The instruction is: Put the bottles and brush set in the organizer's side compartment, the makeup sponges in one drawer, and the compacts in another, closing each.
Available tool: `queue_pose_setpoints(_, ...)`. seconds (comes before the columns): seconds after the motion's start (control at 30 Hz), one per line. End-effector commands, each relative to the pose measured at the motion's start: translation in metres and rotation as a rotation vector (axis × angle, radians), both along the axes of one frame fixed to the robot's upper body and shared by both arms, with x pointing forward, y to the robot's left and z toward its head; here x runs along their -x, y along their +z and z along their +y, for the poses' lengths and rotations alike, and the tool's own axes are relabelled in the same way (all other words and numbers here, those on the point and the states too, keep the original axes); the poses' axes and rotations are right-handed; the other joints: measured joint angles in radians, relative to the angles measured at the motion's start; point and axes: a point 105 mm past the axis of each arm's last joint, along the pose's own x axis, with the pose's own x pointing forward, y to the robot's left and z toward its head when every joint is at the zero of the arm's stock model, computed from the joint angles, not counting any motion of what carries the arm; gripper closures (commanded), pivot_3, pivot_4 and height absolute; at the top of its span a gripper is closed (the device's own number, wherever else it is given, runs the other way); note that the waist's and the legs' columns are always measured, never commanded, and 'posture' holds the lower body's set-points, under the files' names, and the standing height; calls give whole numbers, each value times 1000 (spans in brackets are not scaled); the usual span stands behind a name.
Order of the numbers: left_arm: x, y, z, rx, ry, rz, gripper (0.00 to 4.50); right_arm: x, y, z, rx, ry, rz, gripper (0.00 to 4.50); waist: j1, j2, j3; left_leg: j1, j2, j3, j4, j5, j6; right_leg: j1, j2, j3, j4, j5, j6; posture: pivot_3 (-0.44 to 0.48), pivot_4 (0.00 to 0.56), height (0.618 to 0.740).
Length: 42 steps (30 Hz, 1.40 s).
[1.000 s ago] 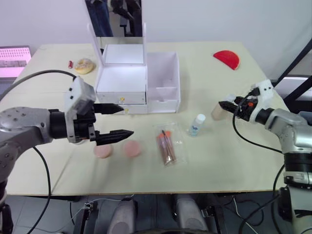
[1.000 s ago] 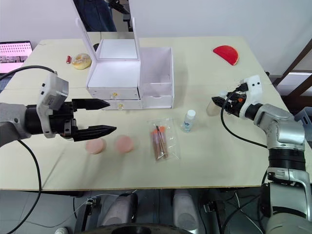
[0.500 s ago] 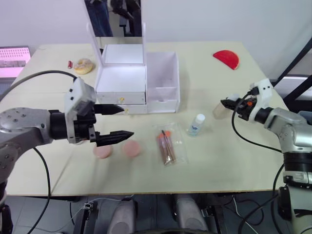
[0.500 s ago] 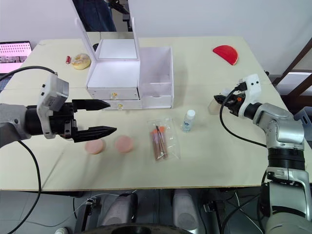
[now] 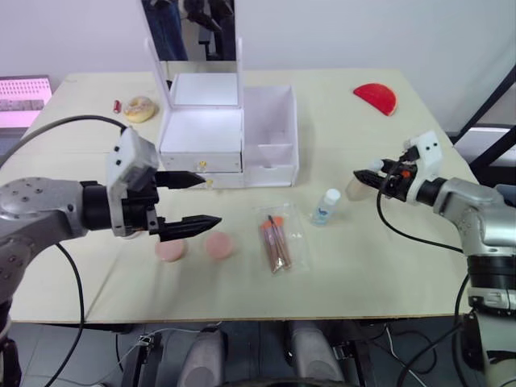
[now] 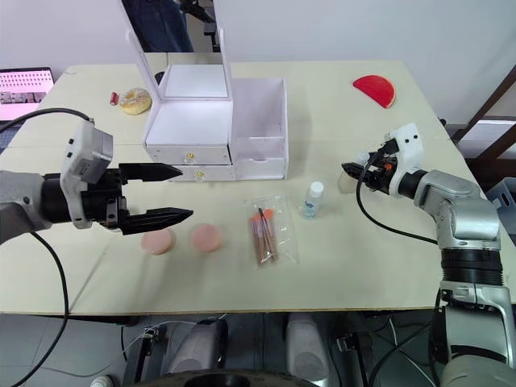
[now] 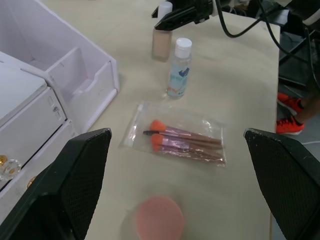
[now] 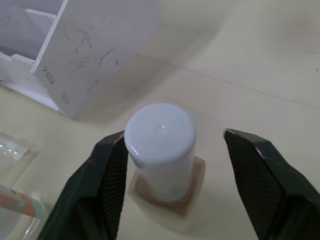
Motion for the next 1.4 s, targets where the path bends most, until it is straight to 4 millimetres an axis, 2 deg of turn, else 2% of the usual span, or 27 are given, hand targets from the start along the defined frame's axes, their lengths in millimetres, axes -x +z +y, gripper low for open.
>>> queue_pose_setpoints(0.03, 1, 7, 1, -10, 4, -48, 0, 7, 28, -4, 7, 2, -72, 1324, 0, 0, 0, 0, 0, 0, 0, 0, 0, 0, 0, 0, 0, 0, 0, 0, 150, 739)
queue_pose_setpoints(0.33, -1, 5, 1, -16, 3, -46, 0, 15, 35, 2, -3, 17, -72, 1324, 1, 0, 0, 0, 0, 0, 0, 0, 0, 0, 0, 0, 0, 0, 0, 0, 150, 739)
queue_pose_setpoints(0.37, -1, 5, 1, -16, 3, -46, 0, 14, 35, 3, -4, 17, -70, 1873, 0, 0, 0, 0, 0, 0, 0, 0, 0, 0, 0, 0, 0, 0, 0, 0, 150, 739)
queue_pose_setpoints(0.4, -1, 5, 1, -16, 2, -46, 0, 14, 34, 3, -4, 16, -69, 2146, 1, 0, 0, 0, 0, 0, 0, 0, 0, 0, 0, 0, 0, 0, 0, 0, 150, 739)
queue_pose_setpoints(0.5, -1, 5, 1, -16, 4, -46, 0, 13, 34, 4, -8, 13, -69, 3622, 1, 0, 0, 0, 0, 0, 0, 0, 0, 0, 0, 0, 0, 0, 0, 0, 150, 739)
queue_pose_setpoints(0.53, -2, 5, 1, -16, 5, -46, 0, 13, 34, 4, -10, 12, -70, 3772, 0, 0, 0, 0, 0, 0, 0, 0, 0, 0, 0, 0, 0, 0, 0, 0, 150, 739)
queue_pose_setpoints(0.67, -2, 5, 2, -17, 8, -45, 0, 15, 35, 5, -14, 20, -72, 3772, 0, 0, 0, 0, 0, 0, 0, 0, 0, 0, 0, 0, 0, 0, 0, 0, 150, 739)
queue_pose_setpoints(0.8, -3, 4, 5, -23, 22, -45, 0, 13, 47, 14, -10, 61, -103, 3772, 0, 0, 0, 0, 0, 0, 0, 0, 0, 0, 0, 0, 0, 0, 0, 0, 150, 739)
queue_pose_setpoints(0.9, -9, 5, 14, -25, 66, -55, 0, 8, 76, 35, -17, 143, -170, 3772, -6, 2, 1, 0, 0, 0, 0, 0, 0, 0, 0, 0, 0, 0, 0, 0, 150, 739)
queue_pose_setpoints(1.07, -17, 6, 24, -26, 121, -69, 0, 4, 119, 81, -33, 310, -243, 3772, -6, 3, 2, 1, 0, 0, -1, 0, 0, -2, 1, 0, 1, 1, -1, 0, 150, 739)
queue_pose_setpoints(1.23, -17, 5, 26, -23, 134, -67, 0, 2, 149, 120, -76, 451, -251, 3772, 0, 3, 2, -2, 0, -1, -1, 0, 0, -2, 1, 0, -1, 0, 0, 0, 150, 739)
queue_pose_setpoints(1.3, -17, 4, 28, -22, 146, -66, 0, -1, 156, 135, -93, 496, -255, 3772, -1, 3, 2, -4, 0, 0, -1, 0, 0, -4, 0, 0, -1, 0, 0, 0, 150, 739)
queue_pose_setpoints(1.4, -17, 4, 31, -20, 170, -67, 0, -8, 148, 155, -59, 553, -235, 3772, -1, 2, 2, -5, 0, -1, -2, 0, 0, -6, 1, 0, 0, 1, 2, 0, 150, 739)
